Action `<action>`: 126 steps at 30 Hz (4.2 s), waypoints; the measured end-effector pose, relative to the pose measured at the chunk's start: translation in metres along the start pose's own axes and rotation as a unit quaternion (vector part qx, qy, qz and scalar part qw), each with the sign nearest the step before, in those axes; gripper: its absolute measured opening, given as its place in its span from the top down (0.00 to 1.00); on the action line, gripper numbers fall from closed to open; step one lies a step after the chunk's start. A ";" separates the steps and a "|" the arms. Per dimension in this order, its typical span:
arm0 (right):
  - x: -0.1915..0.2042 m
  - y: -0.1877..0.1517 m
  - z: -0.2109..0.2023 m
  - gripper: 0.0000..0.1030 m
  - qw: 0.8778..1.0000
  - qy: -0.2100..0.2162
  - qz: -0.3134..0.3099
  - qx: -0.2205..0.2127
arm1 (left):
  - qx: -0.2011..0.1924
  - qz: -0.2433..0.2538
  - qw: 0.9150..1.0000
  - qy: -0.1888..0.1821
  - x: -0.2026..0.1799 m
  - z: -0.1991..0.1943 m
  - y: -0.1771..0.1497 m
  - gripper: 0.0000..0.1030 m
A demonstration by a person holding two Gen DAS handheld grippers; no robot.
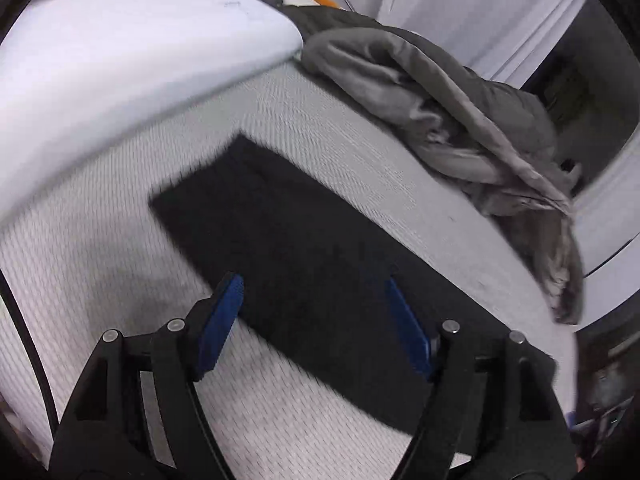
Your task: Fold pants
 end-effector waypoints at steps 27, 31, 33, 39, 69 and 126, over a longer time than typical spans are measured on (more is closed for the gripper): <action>-0.088 -0.080 0.072 0.95 0.991 0.017 0.115 0.073 | 0.000 -0.051 0.999 -0.004 -0.016 0.069 -0.062 0.96; -0.074 -0.075 0.043 0.97 0.995 0.006 0.091 0.036 | 0.000 -0.009 1.000 0.013 -0.025 0.047 -0.074 0.96; -0.071 -0.075 0.026 0.97 0.996 -0.004 0.087 0.028 | 0.004 0.002 1.000 0.017 -0.023 0.034 -0.083 0.96; -0.073 -0.094 -0.024 0.98 0.996 -0.009 0.075 0.039 | 0.017 0.026 0.999 0.008 -0.011 -0.004 -0.108 0.96; -0.105 -0.089 -0.101 0.55 0.983 -0.167 0.056 -0.054 | -0.012 0.061 0.991 0.121 0.025 -0.048 -0.104 0.56; -0.003 -0.163 0.053 0.03 0.897 -0.238 -0.363 0.082 | 0.096 0.382 0.919 -0.022 -0.172 0.039 -0.235 0.04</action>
Point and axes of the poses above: each gripper's, at about its wrist camera, not at the fingertips, and z roughly the way its jaws point, x to its left, y to its top, the point moved 3 cm from there along z, roughly the way its jaws point, and after that the axes turned 2 degrees about z, right-handed, at the moved point
